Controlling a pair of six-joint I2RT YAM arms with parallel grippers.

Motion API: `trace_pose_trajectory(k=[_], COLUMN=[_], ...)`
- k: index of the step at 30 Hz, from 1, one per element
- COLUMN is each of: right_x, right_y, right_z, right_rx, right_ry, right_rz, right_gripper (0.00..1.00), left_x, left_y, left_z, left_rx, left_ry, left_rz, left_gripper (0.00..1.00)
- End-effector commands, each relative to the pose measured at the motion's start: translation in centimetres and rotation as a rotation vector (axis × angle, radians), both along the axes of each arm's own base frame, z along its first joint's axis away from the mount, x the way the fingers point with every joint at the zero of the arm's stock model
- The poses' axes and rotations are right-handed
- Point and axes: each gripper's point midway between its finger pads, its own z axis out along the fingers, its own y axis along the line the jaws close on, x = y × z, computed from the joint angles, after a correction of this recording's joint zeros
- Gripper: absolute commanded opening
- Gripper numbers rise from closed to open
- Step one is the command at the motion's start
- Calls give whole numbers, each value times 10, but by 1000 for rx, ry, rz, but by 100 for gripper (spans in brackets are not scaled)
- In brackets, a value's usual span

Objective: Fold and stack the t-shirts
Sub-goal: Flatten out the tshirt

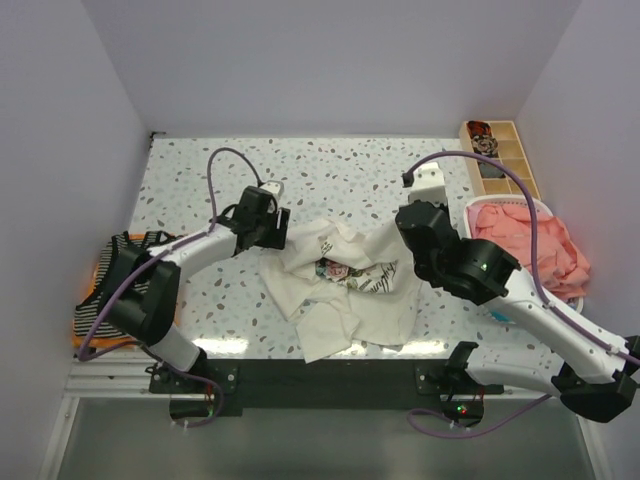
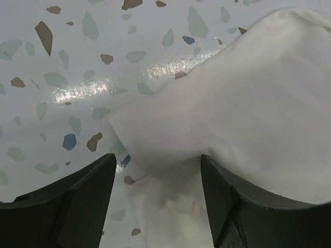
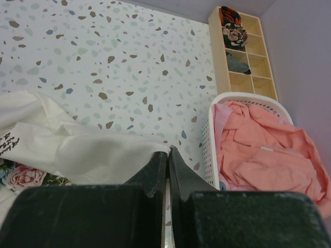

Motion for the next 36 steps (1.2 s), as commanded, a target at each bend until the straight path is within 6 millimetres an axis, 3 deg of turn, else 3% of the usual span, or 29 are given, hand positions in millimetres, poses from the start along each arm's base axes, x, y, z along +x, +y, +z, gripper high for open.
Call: trace_pose_trajectory(k=[1, 6, 11, 18, 24, 27, 28, 30, 31, 35, 36], right_x=[3, 3, 4, 5, 5, 6, 6, 6, 6, 6, 6], right_y=[4, 2, 4, 3, 1, 3, 3, 3, 3, -1, -3], right_z=[3, 0, -6, -5, -4, -7, -7, -7, -6, 0, 3], right_rx=[39, 34, 37, 36, 39, 35, 35, 35, 36, 27, 21], right_ry=[-14, -4, 9, 11, 7, 13, 14, 15, 13, -1, -6], right_rz=[17, 13, 18, 12, 7, 10, 10, 8, 7, 0, -5], right_gripper=[0, 0, 0, 0, 0, 0, 0, 0, 0, 0, 0], left_x=[44, 58, 59, 46, 27, 21, 19, 18, 18, 31, 38], left_y=[-5, 15, 11, -9, -4, -8, -8, -9, -9, -8, -7], left_z=[15, 3, -5, -24, -35, -38, -40, -41, -39, -5, 22], left_rx=[-131, -270, -358, -452, -438, -452, -456, -462, -463, -444, -433], left_ry=[-85, -60, -39, 47, 96, 117, 121, 126, 122, 71, 5], left_rz=[56, 133, 121, 54, 66, 49, 46, 50, 49, 29, 6], left_gripper=[72, 73, 73, 69, 69, 53, 37, 18, 4, 0, 0])
